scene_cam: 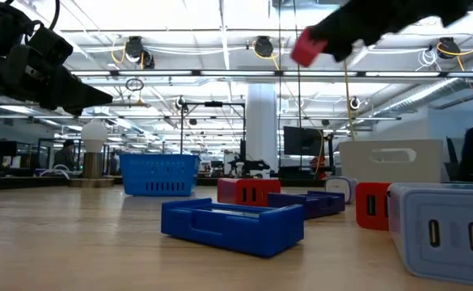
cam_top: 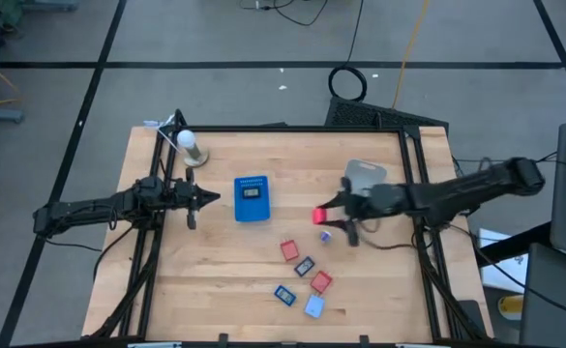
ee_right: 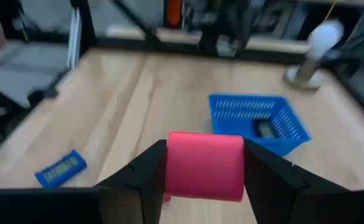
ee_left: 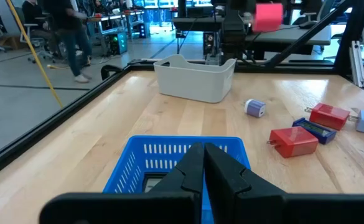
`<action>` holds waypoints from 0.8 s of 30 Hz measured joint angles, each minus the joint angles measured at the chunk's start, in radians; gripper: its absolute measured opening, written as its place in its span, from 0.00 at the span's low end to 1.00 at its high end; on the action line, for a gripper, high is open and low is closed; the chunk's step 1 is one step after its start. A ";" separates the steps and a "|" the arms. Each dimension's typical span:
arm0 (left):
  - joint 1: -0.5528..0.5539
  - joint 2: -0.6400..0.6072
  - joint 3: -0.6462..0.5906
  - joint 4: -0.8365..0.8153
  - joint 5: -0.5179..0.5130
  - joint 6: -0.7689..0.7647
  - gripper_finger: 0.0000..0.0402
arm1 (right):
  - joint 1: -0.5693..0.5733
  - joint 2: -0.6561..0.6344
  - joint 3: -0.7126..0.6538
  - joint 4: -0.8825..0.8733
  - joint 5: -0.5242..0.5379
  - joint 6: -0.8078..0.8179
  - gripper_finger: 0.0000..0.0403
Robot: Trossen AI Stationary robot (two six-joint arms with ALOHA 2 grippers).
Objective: Pick & Place Office items
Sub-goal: Put the pink charger adapter into the white bin
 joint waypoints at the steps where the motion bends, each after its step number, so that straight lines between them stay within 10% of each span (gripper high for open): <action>1: 0.000 0.000 0.000 0.000 -0.003 0.000 0.04 | -0.001 -0.051 -0.043 0.033 0.000 0.003 0.41; 14: 0.000 0.000 0.000 -0.002 -0.009 0.000 0.04 | -0.040 -0.687 -0.399 0.110 0.004 0.019 0.41; 24: 0.000 0.000 0.000 -0.002 -0.009 -0.001 0.04 | -0.041 -0.922 -0.548 0.108 0.009 0.018 0.41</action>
